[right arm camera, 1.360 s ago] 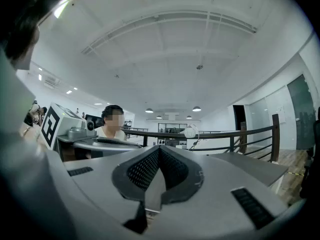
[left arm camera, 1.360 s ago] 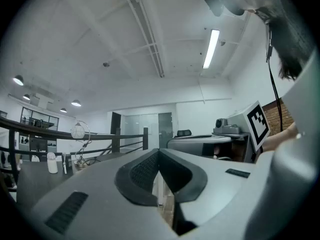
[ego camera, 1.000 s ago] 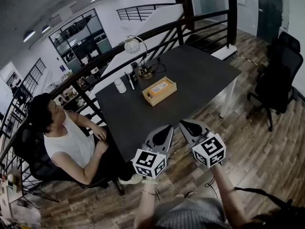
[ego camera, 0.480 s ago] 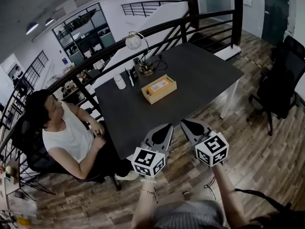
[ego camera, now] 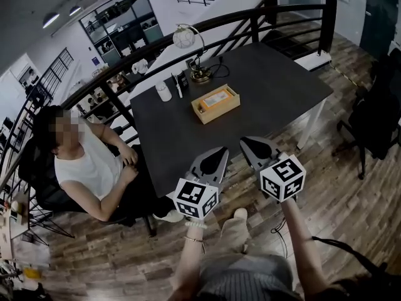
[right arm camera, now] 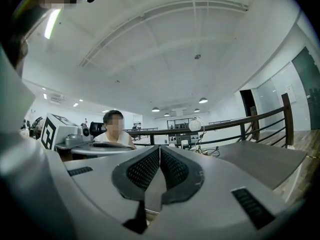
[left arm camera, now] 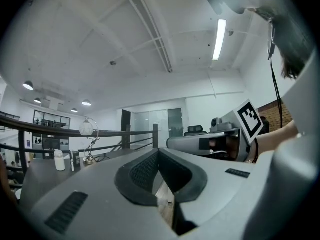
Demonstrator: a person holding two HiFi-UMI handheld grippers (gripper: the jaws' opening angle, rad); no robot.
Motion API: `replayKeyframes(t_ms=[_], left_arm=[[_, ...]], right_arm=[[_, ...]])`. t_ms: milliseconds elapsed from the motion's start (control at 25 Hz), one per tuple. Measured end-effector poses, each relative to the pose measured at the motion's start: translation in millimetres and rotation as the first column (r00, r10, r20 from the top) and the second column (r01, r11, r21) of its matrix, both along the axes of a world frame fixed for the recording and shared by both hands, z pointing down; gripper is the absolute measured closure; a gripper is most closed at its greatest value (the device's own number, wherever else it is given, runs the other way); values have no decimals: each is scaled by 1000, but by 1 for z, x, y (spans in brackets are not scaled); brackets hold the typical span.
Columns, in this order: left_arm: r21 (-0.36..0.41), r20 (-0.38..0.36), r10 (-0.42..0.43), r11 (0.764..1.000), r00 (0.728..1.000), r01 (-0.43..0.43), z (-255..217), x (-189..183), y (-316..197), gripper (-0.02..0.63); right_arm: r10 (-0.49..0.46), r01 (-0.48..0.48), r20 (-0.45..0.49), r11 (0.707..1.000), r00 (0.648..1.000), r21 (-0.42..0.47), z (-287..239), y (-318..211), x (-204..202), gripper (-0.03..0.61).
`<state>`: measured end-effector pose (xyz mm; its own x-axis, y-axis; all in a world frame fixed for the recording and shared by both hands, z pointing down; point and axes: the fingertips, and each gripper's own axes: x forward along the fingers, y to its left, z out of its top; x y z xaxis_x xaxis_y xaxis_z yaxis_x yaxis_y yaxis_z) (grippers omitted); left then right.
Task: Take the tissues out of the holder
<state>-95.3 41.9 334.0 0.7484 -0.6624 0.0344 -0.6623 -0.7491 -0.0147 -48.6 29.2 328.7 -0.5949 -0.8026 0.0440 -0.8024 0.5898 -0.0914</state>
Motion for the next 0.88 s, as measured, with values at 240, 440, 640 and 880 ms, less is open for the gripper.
replayKeyframes(t_ms=[240, 440, 640, 880], left_arm=[[-10, -7, -8, 1000, 1000, 8, 10, 8, -34, 606], [-26, -5, 1, 1000, 1000, -1, 18, 19, -69, 606], [-36, 8, -20, 999, 1000, 20, 20, 14, -113, 606], [-39, 11, -45, 998, 999, 45, 21, 12, -170, 606]], right_arm=[[-21, 21, -10, 1000, 1000, -12, 9, -30, 6, 566], [-30, 29, -20, 999, 999, -45, 19, -67, 15, 565], [-71, 72, 12, 995, 997, -73, 16, -110, 12, 565], [-101, 101, -1, 992, 995, -80, 16, -171, 11, 566]])
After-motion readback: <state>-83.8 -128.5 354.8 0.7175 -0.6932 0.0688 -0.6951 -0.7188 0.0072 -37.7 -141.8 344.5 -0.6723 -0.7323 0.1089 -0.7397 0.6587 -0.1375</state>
